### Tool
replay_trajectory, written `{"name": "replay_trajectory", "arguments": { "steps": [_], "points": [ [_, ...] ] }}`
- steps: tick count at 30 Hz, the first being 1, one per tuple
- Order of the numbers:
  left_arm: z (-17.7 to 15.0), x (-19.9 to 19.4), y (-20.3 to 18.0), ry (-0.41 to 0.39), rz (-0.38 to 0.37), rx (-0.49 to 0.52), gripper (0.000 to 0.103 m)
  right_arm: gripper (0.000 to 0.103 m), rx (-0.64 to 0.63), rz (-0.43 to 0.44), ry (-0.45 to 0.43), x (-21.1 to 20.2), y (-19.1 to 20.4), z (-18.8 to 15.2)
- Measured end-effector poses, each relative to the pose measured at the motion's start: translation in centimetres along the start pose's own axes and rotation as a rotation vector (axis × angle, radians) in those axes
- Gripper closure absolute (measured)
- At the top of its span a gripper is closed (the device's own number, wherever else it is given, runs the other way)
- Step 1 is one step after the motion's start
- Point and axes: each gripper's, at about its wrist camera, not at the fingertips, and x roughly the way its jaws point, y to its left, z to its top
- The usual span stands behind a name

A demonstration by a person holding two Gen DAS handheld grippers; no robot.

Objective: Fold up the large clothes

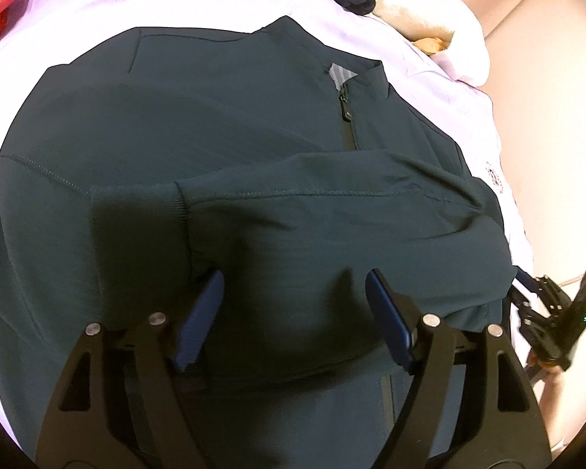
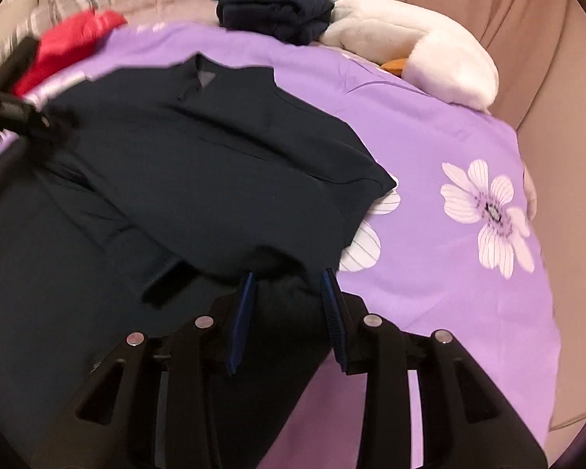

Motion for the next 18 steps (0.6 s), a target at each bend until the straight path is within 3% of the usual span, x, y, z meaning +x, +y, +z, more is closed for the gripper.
{"name": "replay_trajectory", "arguments": {
  "steps": [1, 2, 4, 6, 8, 12, 16, 18],
  "points": [
    [0.0, -0.1, 0.1, 0.001, -0.001, -0.006, 0.026, 0.070, -0.023, -0.035, 0.004, 0.8, 0.1, 0.1],
    [0.0, -0.2, 0.1, 0.004, -0.002, -0.014, 0.026, 0.090, -0.042, -0.048, 0.012, 1.3, 0.3, 0.2],
    [0.2, -0.4, 0.2, 0.008, -0.005, -0.023, 0.026, 0.098, -0.061, -0.078, -0.018, 0.9, 0.5, 0.1],
    [0.3, -0.7, 0.1, 0.005, -0.008, -0.014, 0.026, 0.099, 0.021, -0.073, -0.066, -0.1, -1.2, -0.4],
    [0.2, -0.6, 0.2, 0.003, -0.019, 0.002, 0.026, 0.099, 0.098, -0.029, -0.044, 0.3, -2.8, -1.2],
    [-0.2, -0.5, 0.7, -0.004, -0.042, -0.009, 0.026, 0.099, 0.014, -0.068, 0.038, 2.2, -1.2, -2.4],
    [-0.5, -1.4, 1.1, -0.002, -0.043, -0.013, 0.026, 0.097, 0.086, -0.021, 0.012, 0.4, -2.6, -2.1],
    [-0.7, -2.5, 0.8, -0.015, -0.023, 0.008, 0.023, 0.091, 0.133, 0.013, -0.023, -1.7, -3.5, -1.5]
  ]
}}
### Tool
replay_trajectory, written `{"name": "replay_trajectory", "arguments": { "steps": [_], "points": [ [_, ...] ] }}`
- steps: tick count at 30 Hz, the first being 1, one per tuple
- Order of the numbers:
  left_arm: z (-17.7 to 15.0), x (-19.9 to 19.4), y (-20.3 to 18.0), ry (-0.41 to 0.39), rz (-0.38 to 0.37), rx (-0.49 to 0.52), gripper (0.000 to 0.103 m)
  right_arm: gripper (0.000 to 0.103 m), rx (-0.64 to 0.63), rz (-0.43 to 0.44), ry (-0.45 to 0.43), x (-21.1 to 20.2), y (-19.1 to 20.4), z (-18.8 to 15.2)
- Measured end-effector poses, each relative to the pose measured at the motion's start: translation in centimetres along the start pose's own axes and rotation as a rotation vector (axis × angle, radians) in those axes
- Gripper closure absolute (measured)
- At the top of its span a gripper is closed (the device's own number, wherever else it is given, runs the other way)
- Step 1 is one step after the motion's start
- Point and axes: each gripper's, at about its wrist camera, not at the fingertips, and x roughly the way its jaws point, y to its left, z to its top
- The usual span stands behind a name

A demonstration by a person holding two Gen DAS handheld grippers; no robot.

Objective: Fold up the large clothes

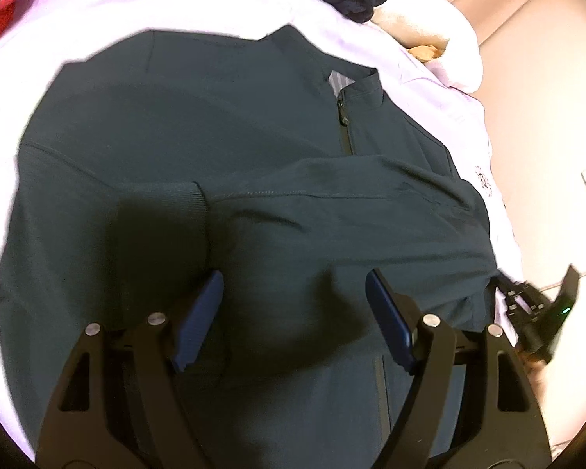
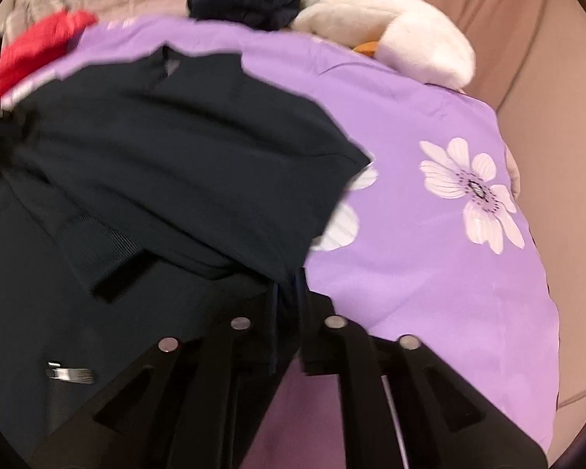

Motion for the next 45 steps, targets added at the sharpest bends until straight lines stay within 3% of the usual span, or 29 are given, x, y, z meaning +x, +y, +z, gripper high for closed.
{"name": "replay_trajectory", "arguments": {
  "steps": [2, 5, 11, 14, 17, 20, 24, 28, 30, 34, 37, 39, 42, 45],
  "points": [
    [-0.1, -1.2, -0.6, -0.033, 0.026, 0.036, 0.015, 0.090, 0.041, 0.079, -0.066, -2.5, -0.2, 0.9],
    [0.4, -2.0, -1.5, -0.063, 0.012, 0.056, 0.015, 0.090, 0.071, 0.174, -0.110, -3.1, 0.6, 2.5],
    [0.8, 0.8, -3.3, -0.027, 0.064, 0.095, 0.015, 0.090, 0.080, 0.244, -0.057, 0.7, 3.9, 5.6],
    [-0.3, 2.1, -3.5, 0.005, 0.115, 0.153, 0.015, 0.090, 0.064, 0.239, 0.005, 2.6, 5.1, 4.9],
    [-2.1, 2.2, -3.6, 0.017, 0.126, 0.232, 0.015, 0.090, 0.037, 0.255, 0.088, 3.1, 6.4, 1.8],
    [-4.1, 1.9, -4.4, 0.020, 0.145, 0.338, 0.015, 0.090, 0.007, 0.269, 0.068, 1.8, 6.5, -0.5],
    [-5.3, 1.4, -5.9, 0.028, 0.196, 0.439, 0.015, 0.090, 0.058, 0.319, 0.085, 0.6, 5.3, 0.6],
    [-3.5, -0.6, -6.4, -0.009, 0.060, 0.367, 0.015, 0.086, 0.094, 0.400, -0.031, -1.3, 4.9, 3.7],
    [-2.3, -1.2, -6.3, -0.036, 0.009, 0.318, 0.014, 0.081, 0.132, 0.407, -0.053, -0.3, 4.6, 5.9],
    [0.5, -0.5, -4.5, -0.061, -0.053, 0.169, 0.014, 0.080, 0.210, 0.392, 0.029, 5.3, 4.7, 9.3],
    [1.3, 1.2, -2.1, -0.039, -0.023, 0.058, 0.014, 0.080, 0.254, 0.346, 0.121, 9.6, 4.7, 10.5],
    [1.4, 1.8, -0.6, -0.026, -0.012, 0.014, 0.015, 0.081, 0.258, 0.245, 0.158, 11.5, 3.9, 10.5],
    [1.5, 1.6, 0.6, -0.026, -0.049, -0.011, 0.019, 0.081, 0.389, 0.187, 0.142, 12.1, 0.9, 10.4],
    [1.7, 1.2, 0.3, -0.031, -0.025, 0.003, 0.019, 0.077, 0.482, 0.100, 0.090, 10.0, -1.5, 10.0]
  ]
}}
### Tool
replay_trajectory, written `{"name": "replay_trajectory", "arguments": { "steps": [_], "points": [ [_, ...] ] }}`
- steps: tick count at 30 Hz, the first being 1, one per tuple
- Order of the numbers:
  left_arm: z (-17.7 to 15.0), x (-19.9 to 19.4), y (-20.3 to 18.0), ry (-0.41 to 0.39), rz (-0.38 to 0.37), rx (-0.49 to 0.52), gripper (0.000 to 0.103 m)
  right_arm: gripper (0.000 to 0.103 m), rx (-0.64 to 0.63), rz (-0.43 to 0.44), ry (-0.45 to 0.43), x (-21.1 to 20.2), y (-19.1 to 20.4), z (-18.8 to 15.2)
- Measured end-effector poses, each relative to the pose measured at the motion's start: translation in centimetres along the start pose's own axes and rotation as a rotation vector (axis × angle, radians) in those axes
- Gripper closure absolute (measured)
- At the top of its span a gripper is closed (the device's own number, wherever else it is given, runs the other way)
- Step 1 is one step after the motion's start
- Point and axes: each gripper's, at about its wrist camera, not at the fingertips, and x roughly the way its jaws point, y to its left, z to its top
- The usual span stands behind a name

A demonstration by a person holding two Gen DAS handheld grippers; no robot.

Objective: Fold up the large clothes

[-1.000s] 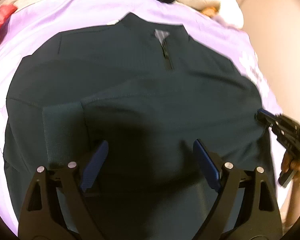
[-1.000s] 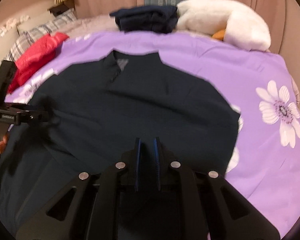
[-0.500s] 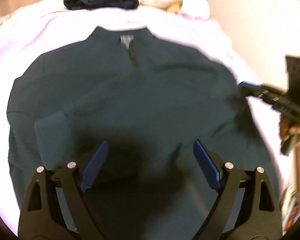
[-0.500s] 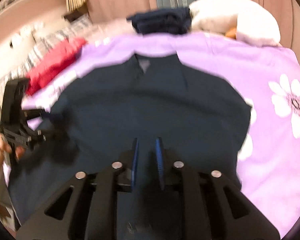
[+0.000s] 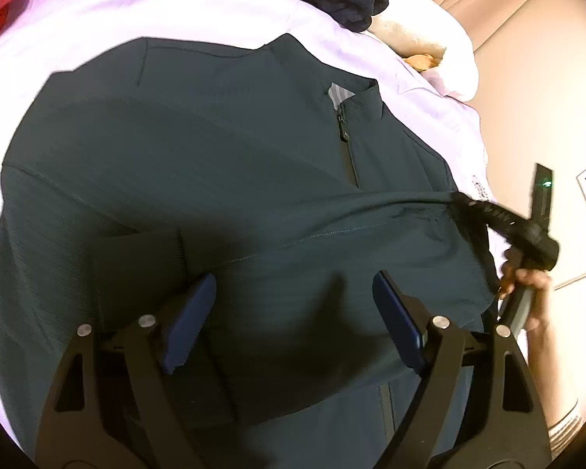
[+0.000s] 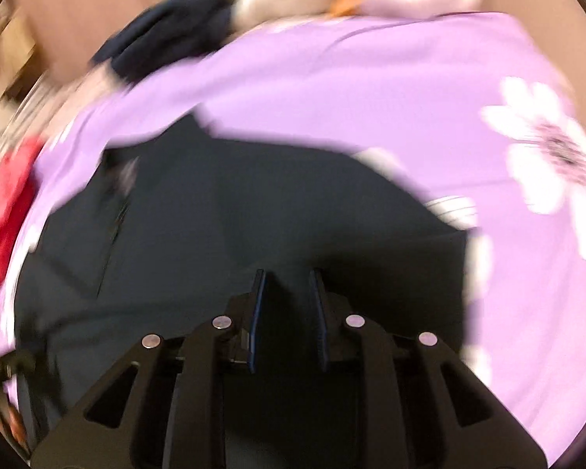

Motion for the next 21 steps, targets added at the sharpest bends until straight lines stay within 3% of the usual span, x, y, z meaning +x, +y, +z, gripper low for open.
{"name": "replay_trajectory", "arguments": {
  "steps": [3, 5, 8, 12, 18, 21],
  "points": [
    [-0.2, -0.6, -1.2, -0.023, 0.038, 0.058, 0.017, 0.067, -0.094, 0.121, -0.033, -3.1, 1.6, -1.3],
    [-0.5, -0.8, -2.0, -0.033, 0.069, 0.102, 0.015, 0.066, -0.204, 0.160, -0.029, -4.6, 3.4, -3.3],
    [-1.0, -0.2, -2.8, -0.020, 0.115, 0.150, 0.015, 0.066, -0.367, 0.135, -0.008, -5.4, 5.9, -7.4],
    [-2.1, 0.8, -3.1, 0.004, 0.193, 0.215, 0.015, 0.066, -0.490, 0.061, 0.017, -5.2, 6.1, -11.6],
    [-2.9, 0.9, -4.3, -0.005, 0.263, 0.275, 0.015, 0.066, -0.435, 0.062, 0.009, -6.5, 4.6, -12.3],
    [-3.3, 0.3, -4.8, -0.022, 0.297, 0.282, 0.015, 0.066, -0.416, 0.036, -0.038, -7.6, 4.8, -11.6]
  ]
}}
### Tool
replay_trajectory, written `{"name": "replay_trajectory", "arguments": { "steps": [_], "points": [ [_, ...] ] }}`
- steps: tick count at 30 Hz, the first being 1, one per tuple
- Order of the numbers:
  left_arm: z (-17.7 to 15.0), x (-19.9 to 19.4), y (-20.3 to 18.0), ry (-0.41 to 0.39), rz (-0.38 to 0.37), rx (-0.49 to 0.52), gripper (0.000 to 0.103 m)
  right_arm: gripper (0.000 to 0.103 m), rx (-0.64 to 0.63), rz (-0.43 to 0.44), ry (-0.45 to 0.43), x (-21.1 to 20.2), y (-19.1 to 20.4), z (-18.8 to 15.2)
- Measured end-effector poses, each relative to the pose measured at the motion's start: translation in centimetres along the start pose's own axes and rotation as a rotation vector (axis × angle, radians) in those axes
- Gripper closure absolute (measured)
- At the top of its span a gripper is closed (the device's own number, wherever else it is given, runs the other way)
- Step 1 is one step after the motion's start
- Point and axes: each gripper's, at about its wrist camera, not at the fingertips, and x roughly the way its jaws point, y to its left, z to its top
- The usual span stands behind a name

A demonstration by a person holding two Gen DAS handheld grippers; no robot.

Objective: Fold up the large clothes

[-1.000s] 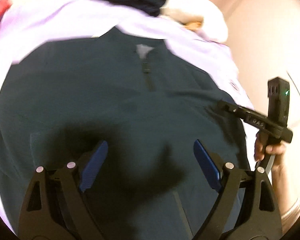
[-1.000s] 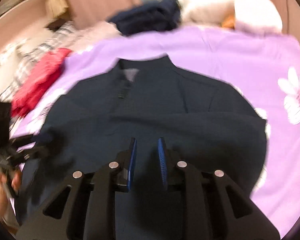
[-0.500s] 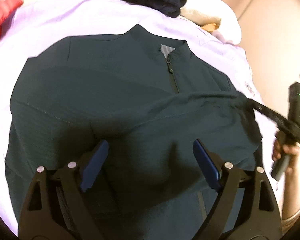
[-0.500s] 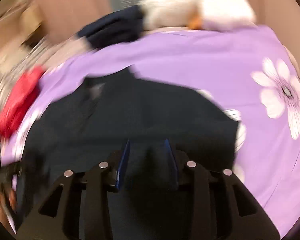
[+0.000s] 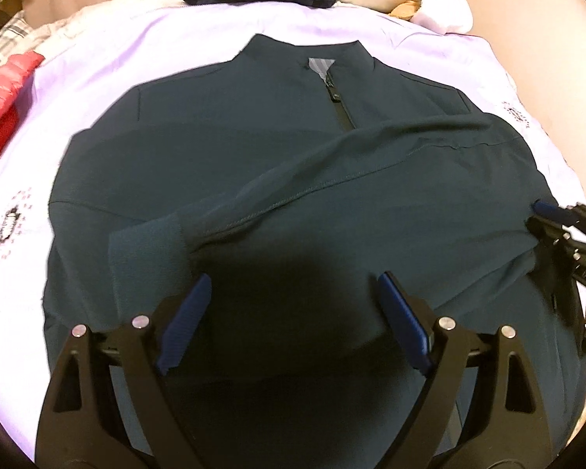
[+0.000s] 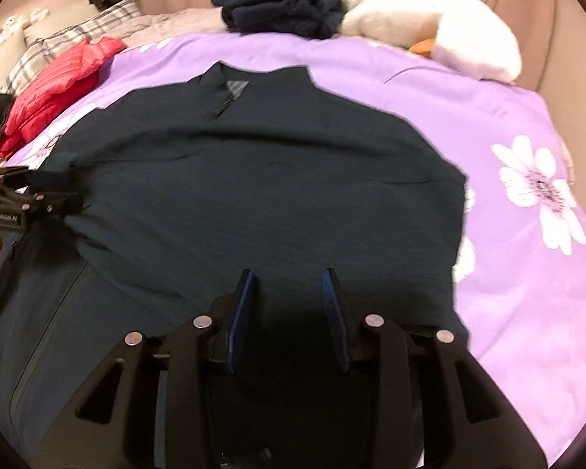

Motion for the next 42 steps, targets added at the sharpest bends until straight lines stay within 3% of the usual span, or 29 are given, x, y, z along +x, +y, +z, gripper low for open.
{"name": "replay_trajectory", "arguments": {
  "steps": [6, 10, 15, 19, 25, 27, 34, 42],
  "points": [
    [0.4, -2.0, -2.5, -0.080, 0.057, 0.045, 0.015, 0.066, 0.064, 0.089, -0.118, -1.1, 2.3, 2.9],
    [0.8, -1.3, -4.5, -0.092, 0.079, 0.071, 0.015, 0.066, 0.087, 0.106, -0.090, 1.1, 3.7, 3.4],
    [-0.1, 1.8, -4.7, -0.016, 0.093, 0.052, 0.014, 0.066, 0.068, 0.087, 0.003, 3.9, 4.5, 1.8],
    [-0.5, 2.0, -4.1, -0.028, 0.097, 0.042, 0.009, 0.066, 0.071, 0.088, -0.006, 3.5, 3.7, 1.3],
    [-0.8, 1.6, -3.7, -0.022, 0.112, 0.039, 0.009, 0.066, 0.102, 0.075, -0.012, 2.7, 2.6, 0.7],
    [-1.1, 1.2, -3.7, -0.019, 0.118, 0.043, 0.009, 0.060, 0.135, 0.012, -0.005, 2.3, 1.6, 0.3],
    [-2.8, -3.0, -3.5, -0.039, 0.212, 0.065, 0.010, 0.056, 0.322, 0.022, -0.056, -2.0, -2.4, -2.1],
    [-7.9, -9.5, -4.1, -0.061, 0.196, 0.033, 0.002, 0.032, 0.389, 0.104, -0.123, -9.5, -1.4, -5.8]
  ]
}}
